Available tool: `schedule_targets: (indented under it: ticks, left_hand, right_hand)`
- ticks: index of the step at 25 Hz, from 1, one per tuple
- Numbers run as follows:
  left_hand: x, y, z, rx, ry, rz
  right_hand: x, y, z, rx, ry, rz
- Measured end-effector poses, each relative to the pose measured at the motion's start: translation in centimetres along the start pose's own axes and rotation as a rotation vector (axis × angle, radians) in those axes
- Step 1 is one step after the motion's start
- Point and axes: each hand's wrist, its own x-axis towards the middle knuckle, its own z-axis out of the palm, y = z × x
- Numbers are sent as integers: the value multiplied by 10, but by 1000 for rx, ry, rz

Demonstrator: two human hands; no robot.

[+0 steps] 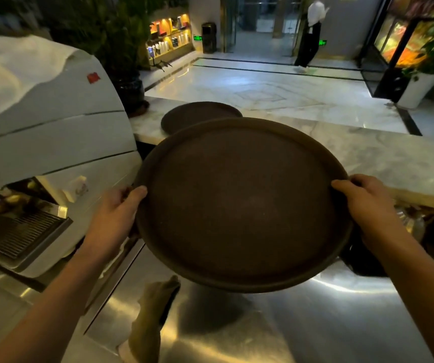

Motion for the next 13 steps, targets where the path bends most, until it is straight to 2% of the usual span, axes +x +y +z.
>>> schedule_targets:
  ticks: [13]
  left_hand:
    - [231, 14, -25, -69, -30, 18]
  right_hand:
    - [128, -98, 138, -47, 96, -15]
